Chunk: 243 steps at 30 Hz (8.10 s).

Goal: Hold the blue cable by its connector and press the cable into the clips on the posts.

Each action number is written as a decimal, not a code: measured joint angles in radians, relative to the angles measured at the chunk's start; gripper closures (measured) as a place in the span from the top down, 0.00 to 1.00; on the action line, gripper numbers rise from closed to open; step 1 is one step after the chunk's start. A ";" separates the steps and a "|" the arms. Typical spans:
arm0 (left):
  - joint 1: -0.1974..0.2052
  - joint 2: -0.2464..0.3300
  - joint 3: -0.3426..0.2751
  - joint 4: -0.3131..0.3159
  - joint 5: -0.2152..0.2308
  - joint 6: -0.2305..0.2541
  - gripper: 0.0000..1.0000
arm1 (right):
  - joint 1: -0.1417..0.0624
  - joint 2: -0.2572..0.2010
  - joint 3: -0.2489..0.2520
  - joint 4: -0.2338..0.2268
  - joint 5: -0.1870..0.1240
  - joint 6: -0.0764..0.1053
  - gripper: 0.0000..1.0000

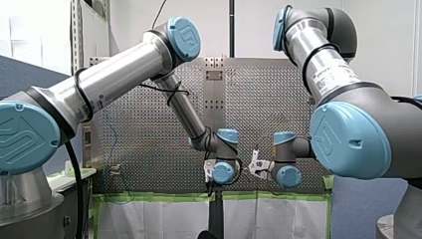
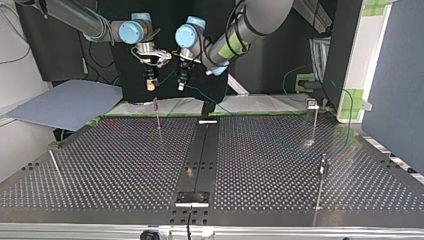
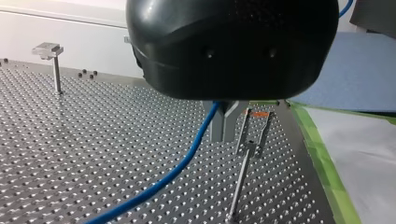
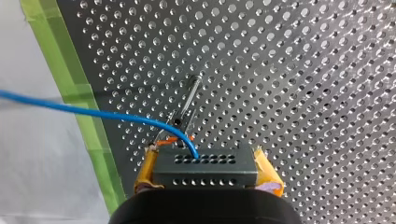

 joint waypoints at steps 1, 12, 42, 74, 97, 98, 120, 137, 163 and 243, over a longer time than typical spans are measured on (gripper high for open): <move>-0.002 -0.010 0.010 -0.002 0.001 -0.004 0.00 | -0.003 0.004 0.000 -0.001 0.000 -0.001 0.00; -0.017 -0.103 0.051 -0.018 -0.017 -0.011 0.00 | -0.070 0.095 0.001 -0.047 -0.016 -0.016 0.00; -0.041 -0.364 0.279 -0.127 -0.009 -0.074 0.00 | -0.193 0.130 -0.081 -0.066 -0.175 -0.053 0.00; -0.052 -0.341 0.475 -0.264 -0.114 -0.098 0.00 | -0.288 0.255 -0.180 -0.029 -0.243 -0.093 0.00; -0.051 -0.275 0.399 -0.217 -0.122 -0.039 0.00 | -0.338 0.202 -0.208 0.052 -0.392 -0.170 0.00; -0.051 -0.275 0.403 -0.217 -0.122 -0.033 0.00 | -0.340 0.193 -0.208 0.054 -0.398 -0.169 0.00; -0.028 -0.276 0.483 -0.292 -0.042 0.023 0.00 | -0.383 0.155 -0.251 0.045 -0.431 -0.079 0.00; -0.017 -0.276 0.541 -0.340 -0.014 0.022 0.00 | -0.364 0.155 -0.284 0.049 -0.428 -0.054 0.00; 0.021 -0.279 0.548 -0.333 0.029 -0.005 0.00 | -0.355 0.159 -0.296 0.017 -0.432 0.006 0.00; 0.133 -0.399 0.765 -0.408 0.114 -0.101 0.00 | -0.327 0.335 -0.616 0.135 -0.405 0.012 0.00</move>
